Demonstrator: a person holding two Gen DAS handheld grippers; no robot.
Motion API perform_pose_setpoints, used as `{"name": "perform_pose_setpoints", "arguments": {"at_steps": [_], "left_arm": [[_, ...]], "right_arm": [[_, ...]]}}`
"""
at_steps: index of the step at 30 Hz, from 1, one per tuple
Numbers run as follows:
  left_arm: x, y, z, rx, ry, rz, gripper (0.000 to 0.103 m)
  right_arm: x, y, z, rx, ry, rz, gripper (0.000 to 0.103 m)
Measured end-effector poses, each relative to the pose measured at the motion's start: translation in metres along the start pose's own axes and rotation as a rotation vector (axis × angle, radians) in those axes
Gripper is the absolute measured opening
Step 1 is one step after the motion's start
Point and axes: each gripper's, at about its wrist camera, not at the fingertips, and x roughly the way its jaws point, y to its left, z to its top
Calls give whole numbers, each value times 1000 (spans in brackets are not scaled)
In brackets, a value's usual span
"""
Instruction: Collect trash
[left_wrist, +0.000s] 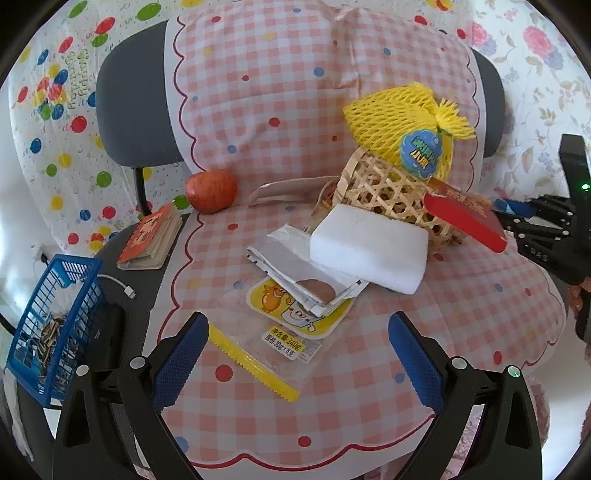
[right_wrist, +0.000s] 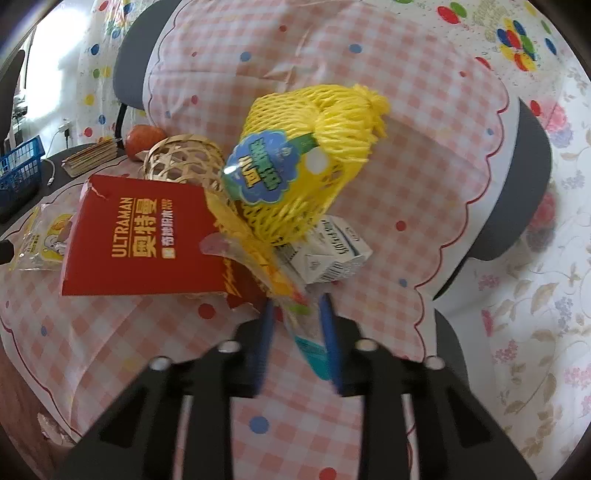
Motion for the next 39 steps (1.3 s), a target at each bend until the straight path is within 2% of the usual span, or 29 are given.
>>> {"name": "perform_pose_setpoints", "arguments": {"at_steps": [3,5,7,12,16,20,23,29,33,39], "left_arm": [[-6,-1,1,9,-9,4,96],[-8,-2,3,12,-5,-1,96],[-12,-3,4,3,-3,-33,96],[-19,-12,4,-7,-13,-78,96],[-20,-22,-1,31,-20,-74,96],[-16,-32,-4,36,-11,-101,95],[-15,-45,2,56,-20,-136,95],[-15,-97,21,173,-109,-178,94],[4,-130,31,270,-144,-134,94],[35,-145,39,316,-135,-80,92]], "right_arm": [[-16,-7,-6,82,-34,19,11],[-28,-14,-10,135,-51,1,9],[-50,-26,-20,213,-82,-25,5],[-112,-49,-50,399,-199,-2,4],[-152,-47,-65,426,-290,-15,4],[-173,-43,-75,457,-352,-69,4],[-172,-42,-80,483,-337,-55,4],[-165,-41,-88,489,-288,-39,4],[-165,-48,-97,514,-281,-30,4],[-159,-55,-109,545,-253,-18,4]]}}
